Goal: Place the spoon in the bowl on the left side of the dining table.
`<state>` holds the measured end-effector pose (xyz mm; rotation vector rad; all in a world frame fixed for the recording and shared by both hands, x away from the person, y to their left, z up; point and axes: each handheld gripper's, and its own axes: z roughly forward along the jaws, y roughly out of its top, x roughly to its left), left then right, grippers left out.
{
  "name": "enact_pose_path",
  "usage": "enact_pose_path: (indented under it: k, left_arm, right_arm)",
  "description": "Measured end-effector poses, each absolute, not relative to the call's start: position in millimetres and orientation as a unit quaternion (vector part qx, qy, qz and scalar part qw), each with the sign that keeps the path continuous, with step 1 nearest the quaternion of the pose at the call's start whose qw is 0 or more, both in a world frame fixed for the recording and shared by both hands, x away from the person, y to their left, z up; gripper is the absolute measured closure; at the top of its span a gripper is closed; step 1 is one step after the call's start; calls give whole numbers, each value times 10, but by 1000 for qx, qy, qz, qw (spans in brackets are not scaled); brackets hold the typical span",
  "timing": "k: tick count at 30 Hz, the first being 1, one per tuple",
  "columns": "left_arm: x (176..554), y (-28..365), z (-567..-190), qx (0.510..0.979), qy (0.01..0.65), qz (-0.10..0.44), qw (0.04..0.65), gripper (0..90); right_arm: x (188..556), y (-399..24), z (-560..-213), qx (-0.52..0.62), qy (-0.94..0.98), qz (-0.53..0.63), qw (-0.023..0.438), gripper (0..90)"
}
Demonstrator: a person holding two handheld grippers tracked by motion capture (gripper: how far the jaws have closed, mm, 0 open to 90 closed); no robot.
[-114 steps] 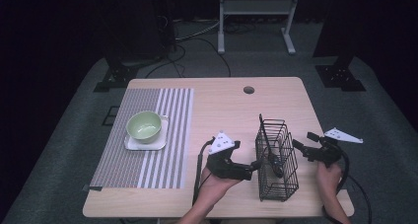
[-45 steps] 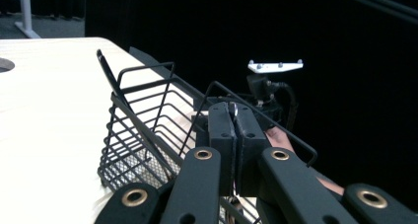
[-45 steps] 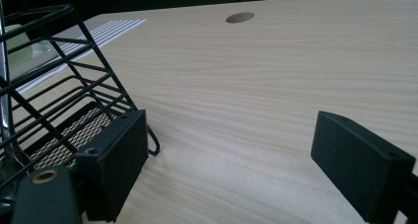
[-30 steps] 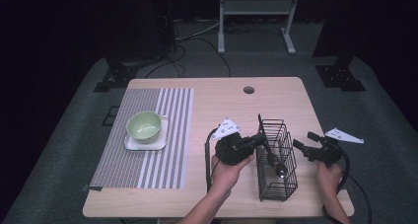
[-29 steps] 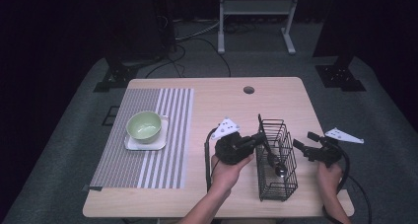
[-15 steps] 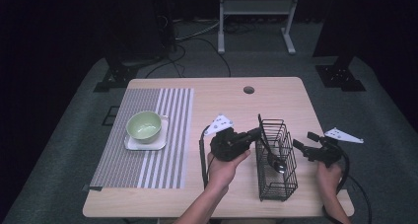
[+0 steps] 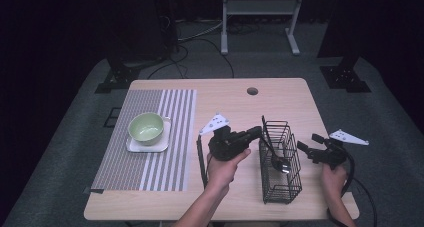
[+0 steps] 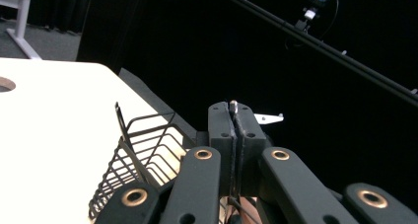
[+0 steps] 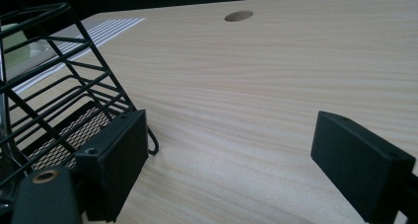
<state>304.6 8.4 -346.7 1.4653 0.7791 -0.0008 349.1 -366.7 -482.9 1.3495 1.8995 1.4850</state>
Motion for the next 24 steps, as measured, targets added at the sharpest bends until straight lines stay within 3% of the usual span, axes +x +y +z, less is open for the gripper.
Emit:
enact_pose_path:
  k: [24]
  left_arm:
    - [3076, 229, -3326, 623, 350, -12, 699, 890]
  right_arm:
    - [3492, -3665, -4829, 481, 676, 526, 189, 132]
